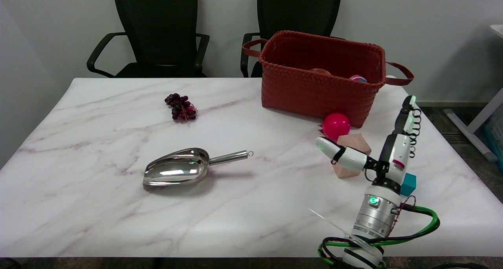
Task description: Pick up the wooden rectangular block.
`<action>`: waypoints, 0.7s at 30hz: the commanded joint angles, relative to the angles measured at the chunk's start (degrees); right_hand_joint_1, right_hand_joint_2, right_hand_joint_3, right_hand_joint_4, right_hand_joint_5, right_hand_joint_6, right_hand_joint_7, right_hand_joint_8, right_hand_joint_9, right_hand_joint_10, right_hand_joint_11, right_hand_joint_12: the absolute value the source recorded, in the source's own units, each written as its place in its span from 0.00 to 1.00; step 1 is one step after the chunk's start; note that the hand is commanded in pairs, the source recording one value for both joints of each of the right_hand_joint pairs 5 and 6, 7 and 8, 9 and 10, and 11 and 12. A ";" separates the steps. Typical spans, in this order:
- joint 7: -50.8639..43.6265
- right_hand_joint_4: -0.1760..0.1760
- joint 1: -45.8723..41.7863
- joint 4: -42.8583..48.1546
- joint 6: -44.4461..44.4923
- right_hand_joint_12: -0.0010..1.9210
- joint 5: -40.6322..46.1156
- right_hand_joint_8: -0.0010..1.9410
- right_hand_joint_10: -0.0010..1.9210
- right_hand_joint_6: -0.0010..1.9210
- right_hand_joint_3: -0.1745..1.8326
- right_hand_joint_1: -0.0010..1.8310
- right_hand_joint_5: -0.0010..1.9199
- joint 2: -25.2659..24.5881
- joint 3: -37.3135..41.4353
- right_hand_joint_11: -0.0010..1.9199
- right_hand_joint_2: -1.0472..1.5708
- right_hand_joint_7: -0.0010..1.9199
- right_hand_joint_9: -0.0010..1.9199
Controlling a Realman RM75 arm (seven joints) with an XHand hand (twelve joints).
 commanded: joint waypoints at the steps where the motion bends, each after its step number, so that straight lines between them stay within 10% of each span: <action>1: 8.55 0.50 -1.12 -5.80 -0.32 0.00 9.30 0.00 0.00 0.00 0.22 0.61 0.00 1.05 3.92 0.00 0.42 0.00 0.00; 21: 14.16 0.50 -0.98 -9.59 -10.06 0.00 13.16 0.00 0.00 0.00 0.12 0.57 0.00 0.98 7.84 0.00 0.41 0.00 0.00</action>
